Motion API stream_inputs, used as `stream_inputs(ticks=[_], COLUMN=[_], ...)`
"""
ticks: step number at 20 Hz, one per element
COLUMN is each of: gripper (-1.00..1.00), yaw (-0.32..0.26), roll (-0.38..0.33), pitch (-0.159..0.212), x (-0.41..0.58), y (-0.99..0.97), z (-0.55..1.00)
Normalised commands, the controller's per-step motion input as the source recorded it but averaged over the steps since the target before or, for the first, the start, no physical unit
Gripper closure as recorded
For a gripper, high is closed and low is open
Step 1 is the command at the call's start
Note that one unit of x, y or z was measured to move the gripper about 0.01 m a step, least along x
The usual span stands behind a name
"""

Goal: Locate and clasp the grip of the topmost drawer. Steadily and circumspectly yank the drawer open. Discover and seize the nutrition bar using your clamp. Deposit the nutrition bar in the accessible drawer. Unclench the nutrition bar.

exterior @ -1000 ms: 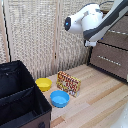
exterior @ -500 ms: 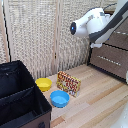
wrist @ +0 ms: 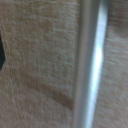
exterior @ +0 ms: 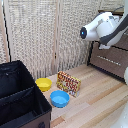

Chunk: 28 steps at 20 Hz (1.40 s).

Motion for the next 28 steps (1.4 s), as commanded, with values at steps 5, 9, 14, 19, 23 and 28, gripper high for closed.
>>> stream_inputs(ticks=[5, 9, 14, 19, 23, 28], gripper=[1.00, 1.00, 1.00, 1.00, 1.00, 1.00], yaw=[0.026, 0.000, -0.006, -0.021, -0.054, -0.044], roll=[0.010, -0.003, -0.024, 0.053, 0.024, -0.010], pitch=[0.000, 0.000, 0.004, 0.021, 0.024, 0.036], x=[-0.008, 0.003, 0.043, 0.077, 0.092, 0.189], y=[-0.23, 0.01, 0.07, 0.29, 0.83, 0.99], z=[0.00, 0.00, 0.01, -0.01, -0.13, -0.41])
